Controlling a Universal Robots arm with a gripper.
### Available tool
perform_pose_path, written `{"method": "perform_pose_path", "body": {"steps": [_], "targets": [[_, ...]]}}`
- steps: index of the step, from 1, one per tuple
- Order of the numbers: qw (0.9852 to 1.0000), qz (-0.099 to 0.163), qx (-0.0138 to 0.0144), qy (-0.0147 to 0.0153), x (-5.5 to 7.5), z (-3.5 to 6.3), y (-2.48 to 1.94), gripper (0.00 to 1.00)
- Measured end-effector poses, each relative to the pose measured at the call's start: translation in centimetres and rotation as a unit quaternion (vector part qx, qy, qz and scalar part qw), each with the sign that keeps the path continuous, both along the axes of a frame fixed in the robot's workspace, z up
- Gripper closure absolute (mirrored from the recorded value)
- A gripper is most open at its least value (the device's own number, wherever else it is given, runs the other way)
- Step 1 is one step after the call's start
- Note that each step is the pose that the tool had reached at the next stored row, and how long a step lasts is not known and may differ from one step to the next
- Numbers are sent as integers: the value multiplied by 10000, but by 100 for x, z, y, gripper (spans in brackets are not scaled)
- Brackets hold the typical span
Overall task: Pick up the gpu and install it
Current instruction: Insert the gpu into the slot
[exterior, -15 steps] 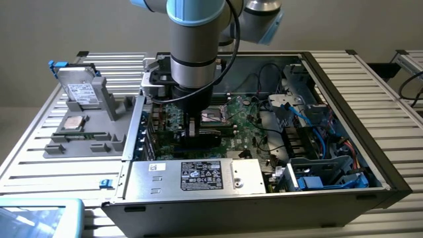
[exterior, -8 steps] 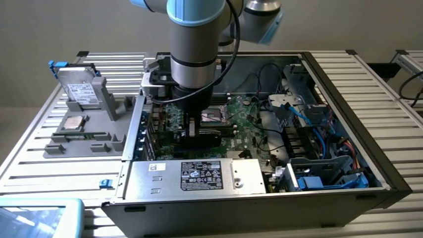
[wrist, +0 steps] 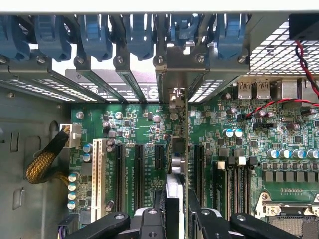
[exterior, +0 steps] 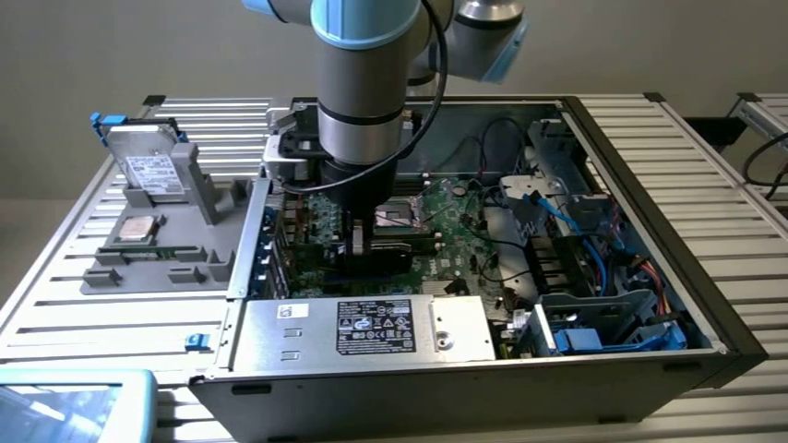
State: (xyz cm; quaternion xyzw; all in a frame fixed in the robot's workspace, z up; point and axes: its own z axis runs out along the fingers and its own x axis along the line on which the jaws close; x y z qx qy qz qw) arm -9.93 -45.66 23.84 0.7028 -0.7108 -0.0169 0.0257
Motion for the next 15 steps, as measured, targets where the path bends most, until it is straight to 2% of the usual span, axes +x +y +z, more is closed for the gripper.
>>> {"method": "perform_pose_path", "body": {"steps": [5, 6, 8, 9, 11, 15], "targets": [[10000, -2, 0, -1, -2, 1, -1, 71], [10000, -2, 1, -3, -2, 3, 0, 65], [10000, 0, 1, -4, 0, 14, 0, 65], [10000, 0, 0, -3, 0, 24, 0, 58], [10000, 0, 0, -4, 0, 79, 0, 58], [10000, -1, 0, -4, 0, 262, 0, 58]]}}
